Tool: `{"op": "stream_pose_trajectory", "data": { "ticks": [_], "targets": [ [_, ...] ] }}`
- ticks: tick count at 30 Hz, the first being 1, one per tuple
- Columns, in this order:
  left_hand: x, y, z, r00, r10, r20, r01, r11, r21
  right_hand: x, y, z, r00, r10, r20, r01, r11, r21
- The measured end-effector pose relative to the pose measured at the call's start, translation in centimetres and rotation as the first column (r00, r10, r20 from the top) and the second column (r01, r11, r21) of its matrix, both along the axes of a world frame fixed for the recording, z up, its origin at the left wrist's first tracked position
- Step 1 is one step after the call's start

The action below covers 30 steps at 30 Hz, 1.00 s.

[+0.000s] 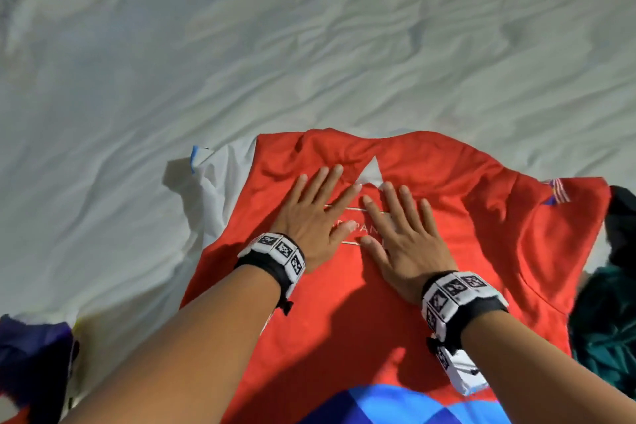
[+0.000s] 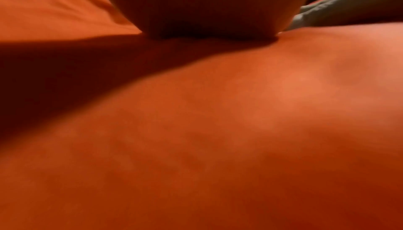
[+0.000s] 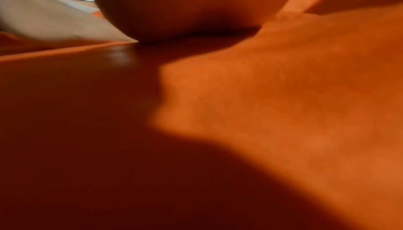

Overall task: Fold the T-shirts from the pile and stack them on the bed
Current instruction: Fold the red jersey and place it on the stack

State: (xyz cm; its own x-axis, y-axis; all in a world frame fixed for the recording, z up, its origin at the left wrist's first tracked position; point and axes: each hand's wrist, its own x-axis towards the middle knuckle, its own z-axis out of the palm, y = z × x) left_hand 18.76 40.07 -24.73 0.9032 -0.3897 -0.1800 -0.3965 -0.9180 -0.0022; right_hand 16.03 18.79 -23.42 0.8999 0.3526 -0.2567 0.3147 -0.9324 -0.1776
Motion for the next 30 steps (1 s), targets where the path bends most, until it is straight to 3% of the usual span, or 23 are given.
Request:
{"op": "stream_pose_trajectory", "data": {
  "ticks": [5, 8, 11, 13, 17, 20, 22, 24, 27, 30],
  "targets": [
    [2.6, 2.8, 0.2, 0.985, 0.169, 0.012, -0.169, 0.986, 0.010, 2.0, -4.1, -0.8, 0.950, -0.305, -0.067, 0.306, 0.952, 0.011],
    [3.5, 1.1, 1.7, 0.980, 0.194, 0.054, -0.194, 0.981, 0.005, 3.0, -4.5, -0.3, 0.894, -0.438, -0.093, 0.442, 0.897, 0.017],
    [3.7, -1.7, 1.9, 0.997, -0.004, 0.072, 0.007, 0.999, -0.046, 2.7, -3.3, 0.0, 0.942, -0.336, 0.009, 0.336, 0.941, 0.045],
    [4.1, -2.1, 1.4, 0.998, -0.059, -0.002, 0.059, 0.998, -0.037, 2.2, -3.0, -0.3, 0.968, -0.249, -0.024, 0.250, 0.967, 0.043],
    [5.5, -2.2, 1.0, 0.978, 0.205, -0.050, -0.204, 0.979, 0.024, 2.7, -3.9, 0.9, 0.942, -0.316, -0.115, 0.328, 0.938, 0.110],
    [4.1, -6.2, 2.2, 0.957, 0.288, -0.014, -0.287, 0.948, -0.134, 2.9, -6.4, 3.1, 0.948, -0.288, 0.137, 0.226, 0.910, 0.348],
    [2.0, -10.5, 2.6, 0.988, 0.151, 0.022, -0.141, 0.959, -0.247, 2.6, -9.3, 4.0, 0.852, -0.412, 0.324, 0.263, 0.871, 0.415],
    [-0.2, -14.4, 2.2, 1.000, 0.006, 0.004, -0.004, 0.956, -0.294, 2.3, -12.7, 4.9, 0.717, -0.604, 0.348, 0.452, 0.783, 0.427],
    [-1.9, -17.8, 0.7, 0.998, -0.008, -0.062, -0.006, 0.973, -0.230, 2.4, -18.4, 4.5, 0.517, -0.840, 0.162, 0.738, 0.534, 0.414],
    [-2.3, -18.4, -0.7, 0.997, 0.047, -0.058, -0.054, 0.991, -0.126, 2.1, -21.5, 4.5, 0.485, -0.873, -0.041, 0.775, 0.408, 0.482]
  ]
}}
